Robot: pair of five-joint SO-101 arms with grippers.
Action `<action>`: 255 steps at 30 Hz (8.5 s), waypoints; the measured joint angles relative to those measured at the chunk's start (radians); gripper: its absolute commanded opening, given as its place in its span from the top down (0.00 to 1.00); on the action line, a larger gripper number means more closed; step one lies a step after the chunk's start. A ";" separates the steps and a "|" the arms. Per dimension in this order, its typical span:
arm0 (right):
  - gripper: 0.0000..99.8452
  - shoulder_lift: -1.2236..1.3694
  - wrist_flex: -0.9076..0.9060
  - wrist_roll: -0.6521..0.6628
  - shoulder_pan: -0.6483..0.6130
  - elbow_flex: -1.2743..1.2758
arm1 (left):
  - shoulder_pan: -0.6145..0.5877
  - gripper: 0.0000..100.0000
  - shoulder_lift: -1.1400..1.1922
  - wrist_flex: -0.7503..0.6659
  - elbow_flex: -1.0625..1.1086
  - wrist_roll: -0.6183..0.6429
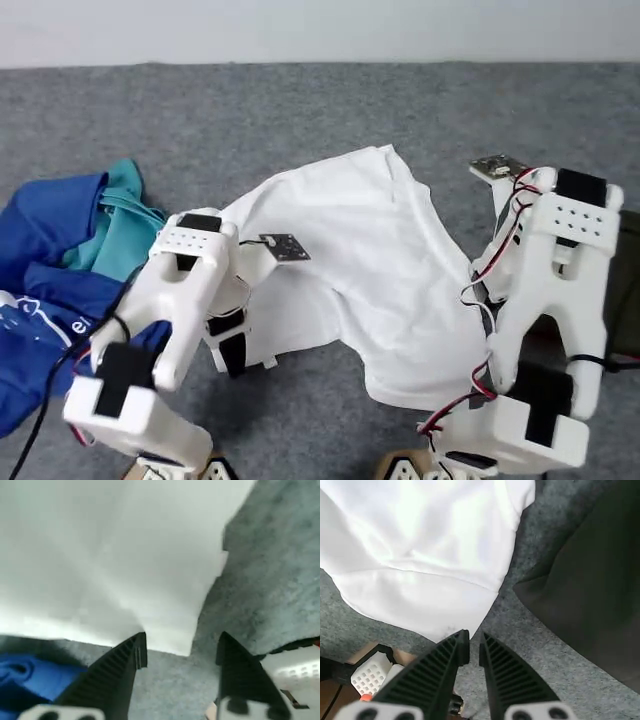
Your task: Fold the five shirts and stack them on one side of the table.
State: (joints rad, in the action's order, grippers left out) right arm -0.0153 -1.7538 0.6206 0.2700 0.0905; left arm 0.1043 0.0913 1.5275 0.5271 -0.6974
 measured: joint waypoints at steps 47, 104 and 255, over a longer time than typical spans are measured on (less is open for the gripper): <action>0.91 -0.292 0.029 0.101 -0.434 0.488 | -0.262 0.99 -0.213 -0.206 -0.146 0.307; 0.99 -0.308 0.575 0.044 -0.721 0.902 | -0.276 0.99 -0.213 -0.206 -0.146 0.353; 0.96 -0.417 0.292 0.631 -0.255 0.193 | -0.173 0.98 -0.078 -0.379 -0.301 -0.201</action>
State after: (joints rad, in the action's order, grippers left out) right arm -0.4327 -1.4622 1.2513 0.0153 0.2839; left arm -0.0690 0.0130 1.1485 0.2263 -0.8984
